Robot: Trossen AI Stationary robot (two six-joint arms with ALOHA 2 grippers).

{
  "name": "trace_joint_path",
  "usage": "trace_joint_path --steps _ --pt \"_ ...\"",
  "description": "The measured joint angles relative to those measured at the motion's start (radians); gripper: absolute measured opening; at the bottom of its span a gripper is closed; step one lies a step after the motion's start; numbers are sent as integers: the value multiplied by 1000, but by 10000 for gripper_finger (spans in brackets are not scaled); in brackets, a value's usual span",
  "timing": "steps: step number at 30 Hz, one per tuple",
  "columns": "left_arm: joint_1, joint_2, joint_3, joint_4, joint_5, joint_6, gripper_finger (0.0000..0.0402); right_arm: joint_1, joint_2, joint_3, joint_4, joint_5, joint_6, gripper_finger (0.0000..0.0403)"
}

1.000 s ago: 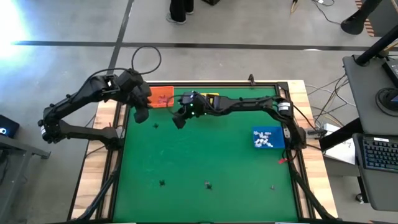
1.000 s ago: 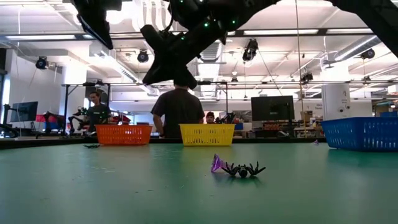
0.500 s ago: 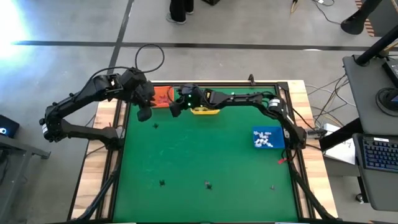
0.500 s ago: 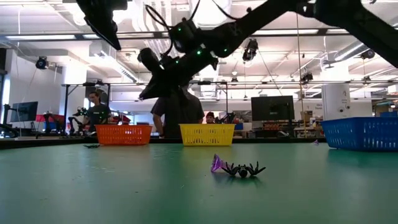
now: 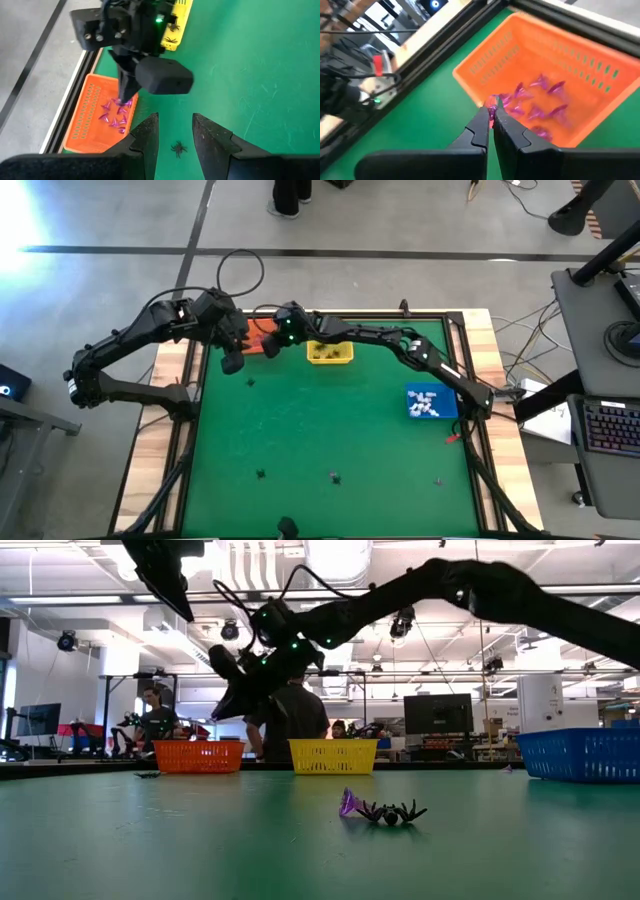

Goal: Sort Halloween decoration
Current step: Put the violet hat toy into the orange basket, then put the black spider toy into the yellow basket

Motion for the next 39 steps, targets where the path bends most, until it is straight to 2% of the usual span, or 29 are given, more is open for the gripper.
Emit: trace_joint_path --steps 4,9,12,19,24,28,33,35,39 --pt "0 0 0 -2 0 3 100 -12 37 94 -62 2 -47 9" --pt "0 0 0 -10 0 19 100 -25 35 96 -129 28 -57 15" --pt "0 -1 0 -9 0 30 100 -28 36 96 -172 79 -113 33" --pt "0 -1 -1 -9 0 51 100 -25 35 96 -171 79 -114 96" --pt "0 -1 -1 -9 0 50 100 -28 19 95 -179 79 -112 121" --pt "0 7 -1 -12 0 41 100 -29 -51 94 -249 79 -197 127" --pt "0 34 -2 -13 0 41 100 -28 -208 94 -489 83 -359 128" --pt "0 51 -2 -14 0 41 100 -24 -268 95 -576 118 -389 128" --pt "0 89 -2 -43 -1 75 100 -15 -367 94 -659 251 -431 128"
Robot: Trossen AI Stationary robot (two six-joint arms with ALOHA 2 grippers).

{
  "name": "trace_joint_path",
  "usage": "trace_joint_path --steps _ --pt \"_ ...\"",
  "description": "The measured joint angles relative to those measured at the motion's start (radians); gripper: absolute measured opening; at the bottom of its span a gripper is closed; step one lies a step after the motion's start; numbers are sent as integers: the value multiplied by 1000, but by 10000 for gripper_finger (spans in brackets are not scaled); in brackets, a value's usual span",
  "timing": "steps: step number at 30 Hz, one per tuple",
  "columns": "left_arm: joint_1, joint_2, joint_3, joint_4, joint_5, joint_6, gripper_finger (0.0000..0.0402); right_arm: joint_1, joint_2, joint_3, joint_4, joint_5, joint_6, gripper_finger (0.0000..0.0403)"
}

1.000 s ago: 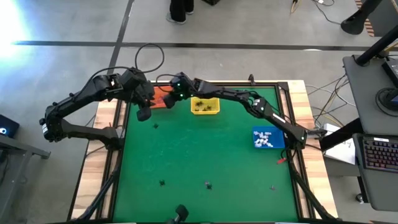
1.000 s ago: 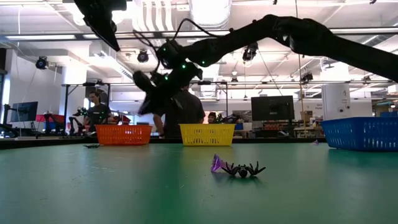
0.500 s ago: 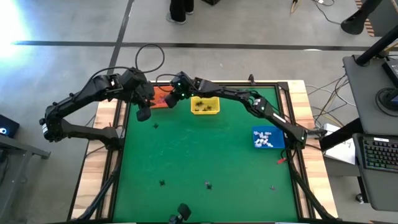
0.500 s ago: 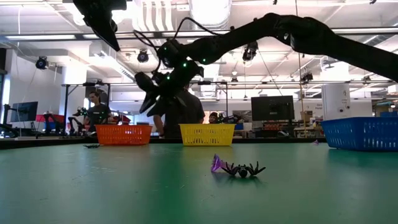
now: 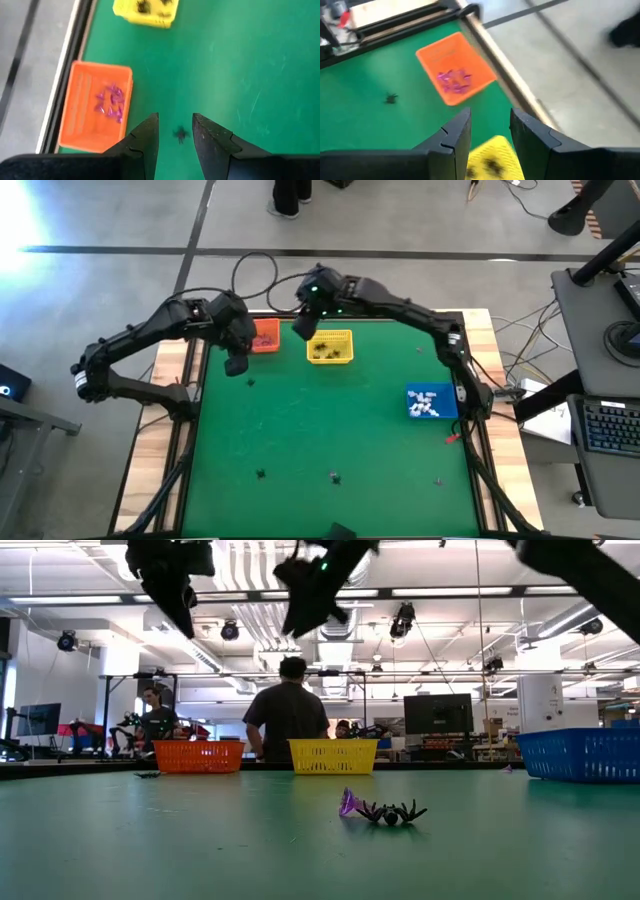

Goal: Sort Halloween decoration
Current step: Put the black spider toy into the yellow basket

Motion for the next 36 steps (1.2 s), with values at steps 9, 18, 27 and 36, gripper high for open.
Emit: trace_joint_path --steps 9,18,27,36 --pt "1 5 -49 -67 -46 -72 100 13 -139 0 -234 174 135 128" --pt "3 -51 -304 104 0 -222 101 45 -193 -1 -353 196 149 128" --pt "3 -48 -455 221 37 -328 101 46 -192 -2 -389 197 124 128" --pt "3 -16 -496 262 30 -506 101 46 -190 -2 -452 197 110 128"
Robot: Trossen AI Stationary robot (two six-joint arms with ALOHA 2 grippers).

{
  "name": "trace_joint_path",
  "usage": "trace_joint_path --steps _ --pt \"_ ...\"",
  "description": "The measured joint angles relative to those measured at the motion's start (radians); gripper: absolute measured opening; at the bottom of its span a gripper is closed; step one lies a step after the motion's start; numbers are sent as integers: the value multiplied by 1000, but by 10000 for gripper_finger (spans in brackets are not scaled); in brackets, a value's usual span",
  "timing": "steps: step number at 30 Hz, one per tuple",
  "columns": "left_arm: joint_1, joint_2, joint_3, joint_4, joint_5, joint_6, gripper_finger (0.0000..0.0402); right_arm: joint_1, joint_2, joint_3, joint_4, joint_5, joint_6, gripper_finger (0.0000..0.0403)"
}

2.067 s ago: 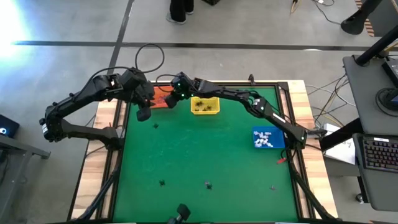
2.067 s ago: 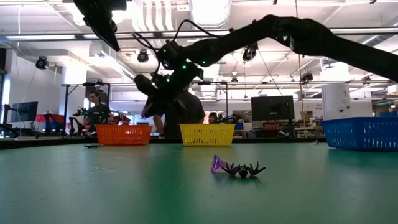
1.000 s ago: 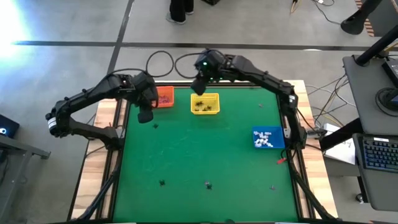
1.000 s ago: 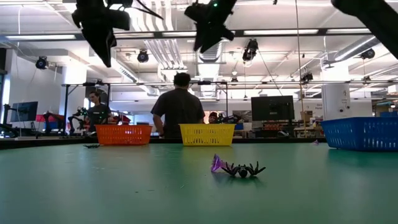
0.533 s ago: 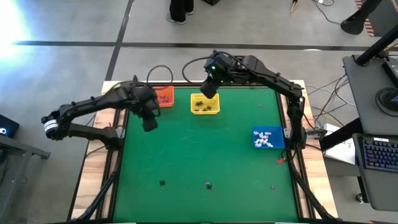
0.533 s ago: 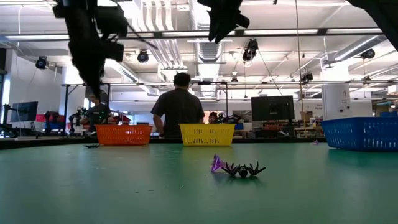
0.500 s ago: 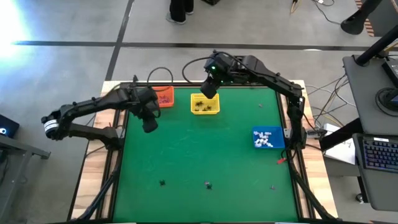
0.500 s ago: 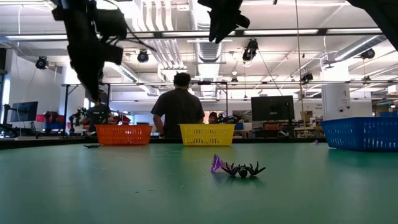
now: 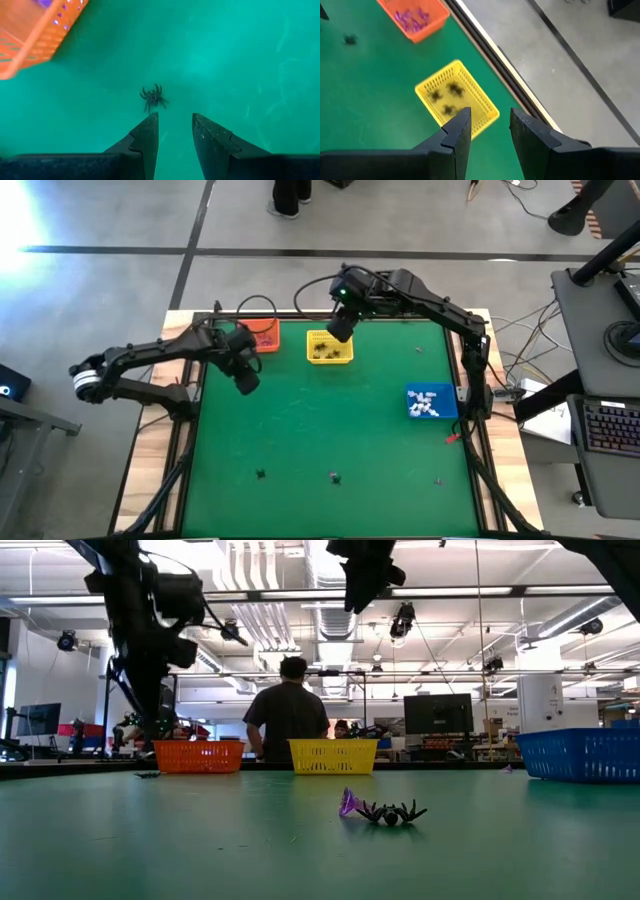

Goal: Sort Halloween decoration
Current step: Put the black spider toy into the yellow basket

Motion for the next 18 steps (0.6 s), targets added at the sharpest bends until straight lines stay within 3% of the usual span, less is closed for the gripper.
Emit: trace_joint_path --steps 11,18 --pt "1 104 -110 76 -1 -98 101 0 0 0 -78 0 -6 128" --pt "3 184 -110 170 -25 -117 101 0 1 0 -78 0 -23 128"
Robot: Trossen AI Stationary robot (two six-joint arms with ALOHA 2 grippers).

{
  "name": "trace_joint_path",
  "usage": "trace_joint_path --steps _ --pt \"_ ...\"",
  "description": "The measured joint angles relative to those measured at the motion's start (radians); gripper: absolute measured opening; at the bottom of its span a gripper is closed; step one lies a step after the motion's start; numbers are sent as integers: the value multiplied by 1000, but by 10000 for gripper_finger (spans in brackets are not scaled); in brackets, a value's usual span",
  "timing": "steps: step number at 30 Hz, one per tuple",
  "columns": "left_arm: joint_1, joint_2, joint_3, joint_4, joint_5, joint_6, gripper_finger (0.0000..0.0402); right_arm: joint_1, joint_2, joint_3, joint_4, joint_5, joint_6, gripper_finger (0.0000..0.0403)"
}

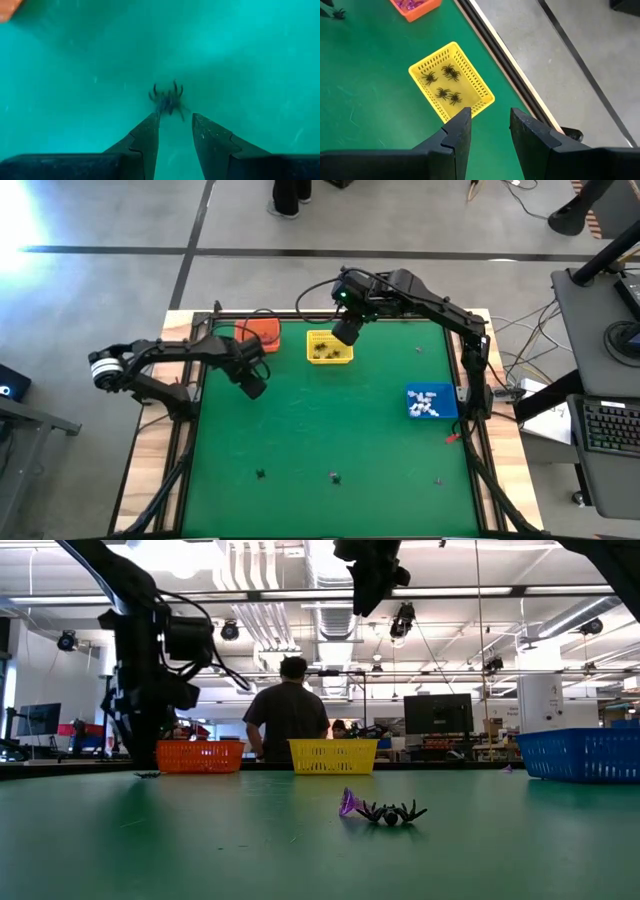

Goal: Sort Halloween decoration
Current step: Put the black spider toy into the yellow basket

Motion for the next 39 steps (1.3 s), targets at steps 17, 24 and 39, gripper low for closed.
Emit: trace_joint_path --steps 17,24,39 --pt "4 148 17 46 -18 25 101 0 0 0 -1 -1 -29 128" --pt "4 181 22 35 -45 21 100 0 0 0 0 -1 -31 128" --pt "5 164 14 35 -82 72 6 0 0 0 0 -1 -46 128"
